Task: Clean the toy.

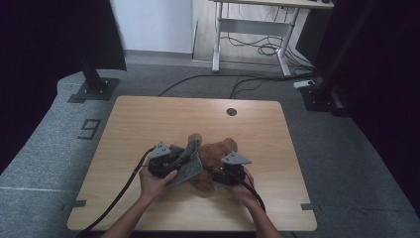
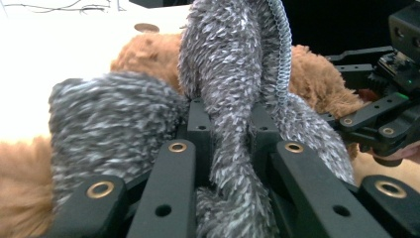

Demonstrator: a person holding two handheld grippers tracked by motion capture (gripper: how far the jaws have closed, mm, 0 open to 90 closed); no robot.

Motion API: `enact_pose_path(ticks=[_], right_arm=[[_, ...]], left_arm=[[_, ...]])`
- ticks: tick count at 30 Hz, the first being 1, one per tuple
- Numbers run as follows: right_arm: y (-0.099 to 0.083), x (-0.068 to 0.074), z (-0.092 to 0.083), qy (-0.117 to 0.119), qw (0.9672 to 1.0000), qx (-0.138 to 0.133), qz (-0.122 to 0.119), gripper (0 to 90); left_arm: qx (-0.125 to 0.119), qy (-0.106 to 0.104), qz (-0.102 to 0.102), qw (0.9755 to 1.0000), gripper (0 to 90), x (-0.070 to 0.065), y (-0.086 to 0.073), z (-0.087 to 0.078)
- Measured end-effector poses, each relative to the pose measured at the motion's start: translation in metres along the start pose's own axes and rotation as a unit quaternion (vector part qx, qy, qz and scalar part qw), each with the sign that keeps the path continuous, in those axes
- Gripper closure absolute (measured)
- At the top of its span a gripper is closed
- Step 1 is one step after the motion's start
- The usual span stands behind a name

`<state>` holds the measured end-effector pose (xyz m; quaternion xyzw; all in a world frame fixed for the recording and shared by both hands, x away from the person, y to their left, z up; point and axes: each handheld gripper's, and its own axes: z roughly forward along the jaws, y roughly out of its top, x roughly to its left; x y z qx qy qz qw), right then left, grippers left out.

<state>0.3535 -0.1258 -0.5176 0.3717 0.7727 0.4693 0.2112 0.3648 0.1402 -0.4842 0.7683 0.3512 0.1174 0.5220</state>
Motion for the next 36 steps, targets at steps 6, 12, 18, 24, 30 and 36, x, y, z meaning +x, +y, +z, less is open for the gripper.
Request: enact_pose_path(ticks=[6,12,18,24,30,36], right_arm=[[0.003,-0.003,0.011,-0.034,0.9983,-0.036,-0.031,41.3],[-0.005,0.001,0.007,-0.041,0.9965,-0.058,-0.044,41.7],[-0.014,0.006,0.000,-0.024,0.9961,-0.073,-0.044,41.2],[-0.023,0.015,-0.005,-0.021,0.9947,-0.078,-0.064,40.8],[-0.028,0.019,-0.008,-0.033,0.9931,-0.075,-0.084,42.7],[-0.033,0.021,-0.012,-0.035,0.9925,-0.077,-0.088,43.0]], left_arm=[[0.005,0.003,-0.013,0.9999,77.1,0.009,0.017,0.005],[-0.003,-0.014,-0.007,0.9999,76.7,-0.006,0.036,0.002],[0.026,-0.054,-0.007,0.9982,75.9,-0.035,0.064,0.041],[0.104,-0.054,-0.012,0.9930,75.6,-0.047,0.065,0.090],[0.107,-0.026,0.009,0.9939,77.1,-0.043,0.063,0.070],[0.092,-0.008,-0.029,0.9953,77.3,-0.002,0.047,0.032]])
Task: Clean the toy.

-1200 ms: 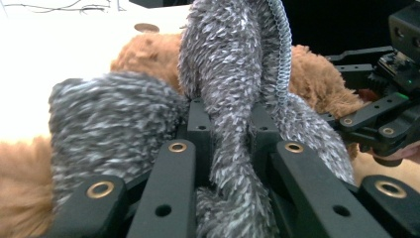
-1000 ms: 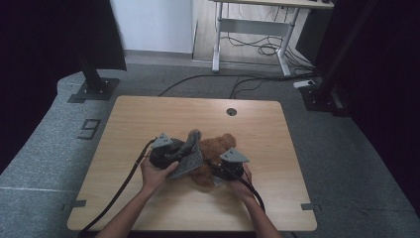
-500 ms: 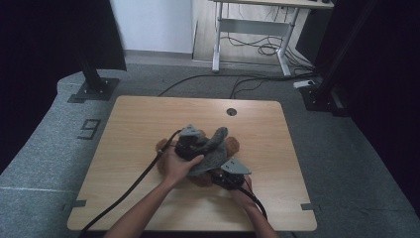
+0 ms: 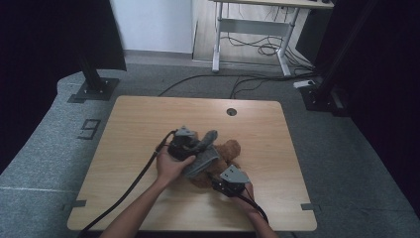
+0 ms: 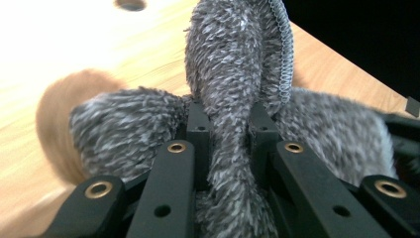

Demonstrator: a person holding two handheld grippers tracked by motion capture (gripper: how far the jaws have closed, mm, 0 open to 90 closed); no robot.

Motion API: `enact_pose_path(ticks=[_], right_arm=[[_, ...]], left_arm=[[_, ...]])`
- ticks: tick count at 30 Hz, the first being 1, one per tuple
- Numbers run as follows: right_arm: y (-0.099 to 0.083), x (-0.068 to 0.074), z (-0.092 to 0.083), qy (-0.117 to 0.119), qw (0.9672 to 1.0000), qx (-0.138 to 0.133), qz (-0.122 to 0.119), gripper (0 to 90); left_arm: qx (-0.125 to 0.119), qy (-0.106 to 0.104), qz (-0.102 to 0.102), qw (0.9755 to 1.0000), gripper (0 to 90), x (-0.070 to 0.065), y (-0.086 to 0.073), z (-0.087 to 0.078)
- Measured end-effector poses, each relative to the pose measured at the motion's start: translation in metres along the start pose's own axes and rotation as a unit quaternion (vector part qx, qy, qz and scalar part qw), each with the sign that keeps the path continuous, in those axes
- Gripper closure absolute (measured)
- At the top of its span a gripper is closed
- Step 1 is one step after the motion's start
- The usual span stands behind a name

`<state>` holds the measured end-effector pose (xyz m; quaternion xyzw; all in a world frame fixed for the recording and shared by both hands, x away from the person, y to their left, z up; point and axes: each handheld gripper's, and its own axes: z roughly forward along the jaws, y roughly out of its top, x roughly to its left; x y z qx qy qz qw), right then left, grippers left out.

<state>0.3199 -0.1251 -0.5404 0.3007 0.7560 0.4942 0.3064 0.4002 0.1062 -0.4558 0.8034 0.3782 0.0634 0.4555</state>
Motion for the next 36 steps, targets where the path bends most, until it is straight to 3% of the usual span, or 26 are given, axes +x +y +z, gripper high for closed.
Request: enact_pose_path(ticks=[2,6,15,28,31,33,36], right_arm=[[0.000,0.001,-0.001,0.001,1.0000,0.000,-0.005,43.0],[0.000,0.001,-0.001,0.002,1.0000,0.000,-0.001,42.9],[-0.003,-0.002,-0.006,0.026,0.9996,-0.003,0.010,41.0],[-0.003,-0.003,-0.007,0.034,0.9994,-0.004,0.007,41.0],[-0.004,-0.004,-0.007,0.035,0.9993,-0.005,0.008,41.0],[-0.004,-0.005,-0.007,0.035,0.9993,-0.005,0.013,41.0],[-0.004,-0.006,-0.007,0.037,0.9992,-0.004,0.014,40.9]], left_arm=[[-0.015,-0.014,-0.019,0.9996,77.6,0.011,-0.009,-0.011],[-0.040,0.003,-0.026,0.9989,77.5,0.023,-0.019,-0.035],[-0.073,0.008,-0.054,0.9958,77.5,0.041,-0.045,-0.056],[-0.073,0.030,-0.092,0.9927,77.1,0.069,-0.057,-0.074],[-0.074,0.024,-0.084,0.9934,76.8,0.063,-0.048,-0.076],[-0.077,0.019,-0.069,0.9944,76.4,0.053,-0.038,-0.074],[-0.074,-0.004,-0.048,0.9961,76.4,0.035,-0.019,-0.064]])
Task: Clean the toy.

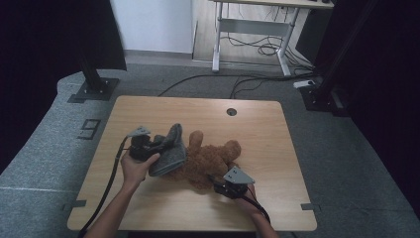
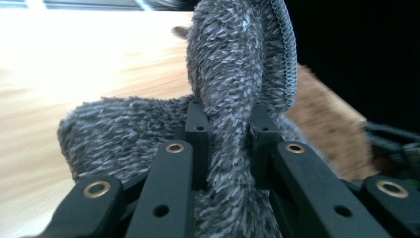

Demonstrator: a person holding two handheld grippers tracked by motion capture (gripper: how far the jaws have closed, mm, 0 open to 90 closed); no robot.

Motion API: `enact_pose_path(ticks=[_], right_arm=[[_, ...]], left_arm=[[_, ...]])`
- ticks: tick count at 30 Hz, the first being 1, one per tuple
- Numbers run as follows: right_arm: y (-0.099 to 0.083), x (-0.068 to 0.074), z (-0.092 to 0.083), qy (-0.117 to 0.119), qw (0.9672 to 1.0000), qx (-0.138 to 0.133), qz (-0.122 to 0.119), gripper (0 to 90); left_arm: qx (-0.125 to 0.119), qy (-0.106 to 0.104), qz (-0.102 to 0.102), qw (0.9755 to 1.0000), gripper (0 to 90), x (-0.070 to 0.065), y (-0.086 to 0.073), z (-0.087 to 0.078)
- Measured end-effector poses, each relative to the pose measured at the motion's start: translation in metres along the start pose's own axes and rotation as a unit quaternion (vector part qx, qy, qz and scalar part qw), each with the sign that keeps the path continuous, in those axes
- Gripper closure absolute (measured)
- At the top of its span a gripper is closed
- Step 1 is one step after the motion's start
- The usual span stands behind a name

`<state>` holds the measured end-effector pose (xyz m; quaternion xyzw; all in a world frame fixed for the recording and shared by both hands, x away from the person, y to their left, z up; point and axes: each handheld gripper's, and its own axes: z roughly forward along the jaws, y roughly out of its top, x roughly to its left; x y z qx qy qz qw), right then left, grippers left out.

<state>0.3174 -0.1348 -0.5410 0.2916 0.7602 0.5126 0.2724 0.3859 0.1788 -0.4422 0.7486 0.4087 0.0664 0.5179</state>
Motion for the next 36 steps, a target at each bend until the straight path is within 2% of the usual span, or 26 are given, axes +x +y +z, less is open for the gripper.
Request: enact_pose_path(ticks=[4,6,8,10,12,14,16,22,24,27,32,36], right_arm=[[0.000,0.000,0.000,0.000,1.0000,0.000,0.000,40.9],[0.000,0.000,0.000,0.000,1.0000,-0.001,0.000,40.9],[0.000,0.000,0.000,0.000,1.0000,0.000,-0.001,40.8],[0.000,0.001,0.000,-0.002,1.0000,-0.001,-0.004,40.5],[-0.001,0.001,0.000,-0.004,1.0000,-0.001,-0.008,39.0],[-0.001,0.001,0.000,-0.004,1.0000,-0.001,-0.007,35.6],[-0.001,-0.001,0.000,0.002,1.0000,0.001,0.000,30.1],[0.007,-0.013,-0.010,0.049,0.9979,0.019,0.038,20.2],[0.007,-0.019,-0.017,0.066,0.9959,0.016,0.060,19.0],[0.008,-0.028,-0.024,0.081,0.9938,0.018,0.074,15.8],[0.007,-0.032,-0.025,0.118,0.9892,0.029,0.082,15.8],[0.008,-0.035,-0.031,0.134,0.9875,0.043,0.071,15.9]], left_arm=[[0.015,-0.034,0.034,0.9987,76.6,-0.035,0.017,0.030],[0.027,-0.038,0.054,0.9975,76.6,-0.050,0.023,0.046],[0.040,-0.029,0.072,0.9962,76.5,-0.058,0.025,0.062],[0.063,-0.011,0.079,0.9949,76.2,-0.056,0.021,0.075],[0.078,-0.013,0.066,0.9947,76.2,-0.047,0.014,0.082],[0.070,-0.026,0.042,0.9963,76.6,-0.036,0.006,0.081],[0.067,-0.034,0.030,0.9967,77.5,-0.032,-0.001,0.079],[0.049,-0.031,0.039,0.9976,78.9,-0.033,-0.015,0.073],[0.043,-0.035,0.040,0.9977,79.1,-0.034,-0.020,0.070],[0.036,-0.039,0.043,0.9977,79.2,-0.037,-0.024,0.064],[0.020,-0.047,0.043,0.9978,79.2,-0.040,-0.033,0.057],[0.014,-0.051,0.045,0.9976,79.2,-0.042,-0.036,0.054]])
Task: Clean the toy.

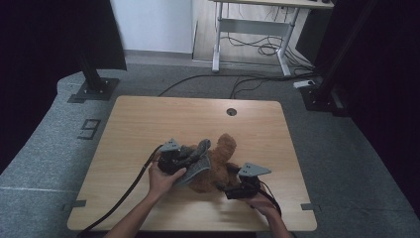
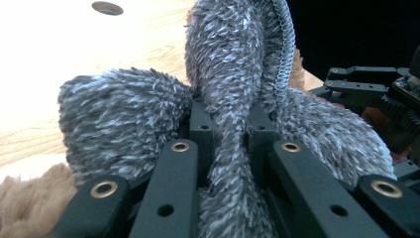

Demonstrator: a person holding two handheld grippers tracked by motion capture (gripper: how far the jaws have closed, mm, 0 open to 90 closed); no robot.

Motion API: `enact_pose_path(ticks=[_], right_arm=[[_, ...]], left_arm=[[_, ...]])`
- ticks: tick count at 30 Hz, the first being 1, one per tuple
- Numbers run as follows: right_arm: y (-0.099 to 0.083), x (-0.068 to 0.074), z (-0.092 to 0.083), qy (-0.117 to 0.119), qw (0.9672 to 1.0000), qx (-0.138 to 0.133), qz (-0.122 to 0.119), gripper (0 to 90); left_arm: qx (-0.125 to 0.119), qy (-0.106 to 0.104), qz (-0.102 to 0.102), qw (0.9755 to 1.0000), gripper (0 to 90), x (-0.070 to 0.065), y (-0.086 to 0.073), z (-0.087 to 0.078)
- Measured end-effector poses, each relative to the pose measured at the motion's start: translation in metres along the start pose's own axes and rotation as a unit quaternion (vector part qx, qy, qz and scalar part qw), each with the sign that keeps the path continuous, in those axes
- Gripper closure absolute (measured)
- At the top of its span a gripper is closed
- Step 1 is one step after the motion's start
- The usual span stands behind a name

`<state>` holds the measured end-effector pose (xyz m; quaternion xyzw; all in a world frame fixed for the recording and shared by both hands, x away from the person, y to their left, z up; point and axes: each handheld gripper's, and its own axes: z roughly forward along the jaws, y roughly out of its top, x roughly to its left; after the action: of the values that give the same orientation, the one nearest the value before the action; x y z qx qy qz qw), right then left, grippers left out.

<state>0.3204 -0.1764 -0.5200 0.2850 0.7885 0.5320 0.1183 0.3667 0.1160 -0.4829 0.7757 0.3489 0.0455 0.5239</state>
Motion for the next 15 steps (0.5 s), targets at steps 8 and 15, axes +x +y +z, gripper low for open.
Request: enact_pose_path(ticks=[8,15], right_arm=[[-0.001,-0.009,-0.014,0.024,0.9995,0.018,-0.007,15.0],[0.007,-0.011,-0.004,0.014,0.9991,-0.010,0.040,15.8]], left_arm=[[-0.007,0.000,0.003,1.0000,79.1,-0.001,-0.002,-0.001],[-0.016,0.002,0.009,0.9998,79.0,-0.006,-0.007,-0.004]])
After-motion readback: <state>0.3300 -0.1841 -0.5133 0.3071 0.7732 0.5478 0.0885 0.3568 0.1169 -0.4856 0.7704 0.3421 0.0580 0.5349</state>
